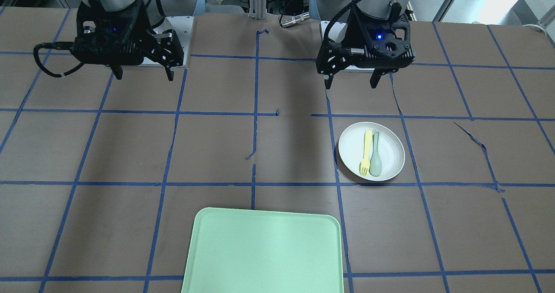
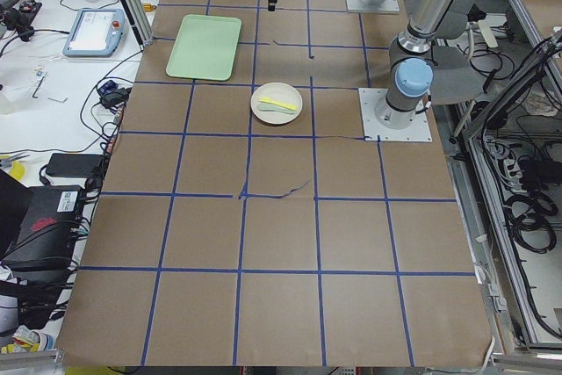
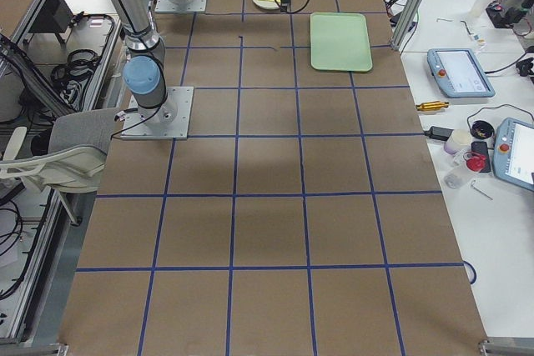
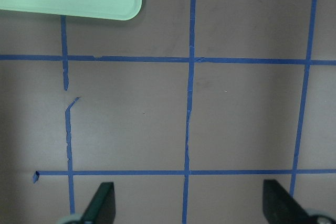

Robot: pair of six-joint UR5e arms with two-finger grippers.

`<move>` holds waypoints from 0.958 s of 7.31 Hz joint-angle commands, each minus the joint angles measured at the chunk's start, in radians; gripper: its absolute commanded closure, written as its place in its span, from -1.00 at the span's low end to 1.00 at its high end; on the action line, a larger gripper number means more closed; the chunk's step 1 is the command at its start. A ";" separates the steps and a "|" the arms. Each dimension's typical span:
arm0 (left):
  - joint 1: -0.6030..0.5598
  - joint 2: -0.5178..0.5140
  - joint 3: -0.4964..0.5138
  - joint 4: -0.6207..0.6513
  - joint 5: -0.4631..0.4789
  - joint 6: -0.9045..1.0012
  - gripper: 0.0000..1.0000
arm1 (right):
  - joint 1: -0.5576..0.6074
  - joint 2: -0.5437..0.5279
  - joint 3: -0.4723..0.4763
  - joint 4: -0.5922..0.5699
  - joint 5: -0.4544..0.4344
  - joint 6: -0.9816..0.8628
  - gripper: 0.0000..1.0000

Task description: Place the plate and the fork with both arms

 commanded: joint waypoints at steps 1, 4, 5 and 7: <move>0.001 0.000 0.000 0.002 0.002 0.003 -1.00 | 0.000 0.000 0.000 -0.001 0.000 0.000 -1.00; 0.245 -0.006 -0.186 0.158 0.042 0.079 -1.00 | 0.000 0.000 0.003 -0.001 0.002 0.000 -1.00; 0.336 -0.009 -0.329 0.339 0.040 0.191 -1.00 | 0.001 0.000 0.003 -0.001 0.006 0.000 -1.00; 0.445 -0.067 -0.567 0.664 0.010 0.317 -1.00 | -0.002 0.000 0.001 0.002 0.002 -0.002 -1.00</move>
